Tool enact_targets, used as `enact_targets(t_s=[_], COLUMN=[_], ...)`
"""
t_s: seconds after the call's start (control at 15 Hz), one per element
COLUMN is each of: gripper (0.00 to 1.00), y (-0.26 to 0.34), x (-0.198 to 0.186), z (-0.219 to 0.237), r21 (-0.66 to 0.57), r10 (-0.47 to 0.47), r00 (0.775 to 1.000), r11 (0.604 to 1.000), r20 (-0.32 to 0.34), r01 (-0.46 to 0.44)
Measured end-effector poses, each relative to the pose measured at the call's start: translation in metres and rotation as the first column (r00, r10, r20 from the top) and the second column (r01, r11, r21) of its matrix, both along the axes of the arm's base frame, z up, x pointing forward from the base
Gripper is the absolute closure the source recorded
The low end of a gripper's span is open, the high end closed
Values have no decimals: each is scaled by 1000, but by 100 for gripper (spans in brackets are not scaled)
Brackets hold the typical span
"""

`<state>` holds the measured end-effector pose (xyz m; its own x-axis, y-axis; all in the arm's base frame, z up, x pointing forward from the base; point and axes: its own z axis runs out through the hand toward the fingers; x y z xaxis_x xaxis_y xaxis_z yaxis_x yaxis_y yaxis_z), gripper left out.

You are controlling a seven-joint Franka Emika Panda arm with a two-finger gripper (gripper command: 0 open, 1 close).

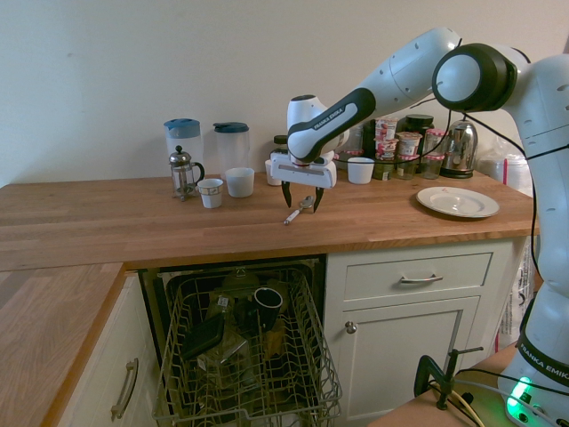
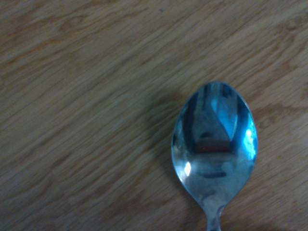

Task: Put the spoon in the dishwasher

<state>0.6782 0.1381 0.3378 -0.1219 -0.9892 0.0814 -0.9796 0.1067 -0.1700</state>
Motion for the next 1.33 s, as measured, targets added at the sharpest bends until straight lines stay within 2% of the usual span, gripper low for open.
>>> enact_targets(t_s=[0.8, 1.13, 1.33], gripper=[100, 100, 100], y=[1, 4, 13], x=[1, -2, -18], z=[-2, -1, 2], r21=[21, 41, 40], r10=[2, 43, 92], r00=[1000, 999, 996], r11=[1000, 998, 995], r20=[-7, -1, -15], r01=[-2, -43, -91])
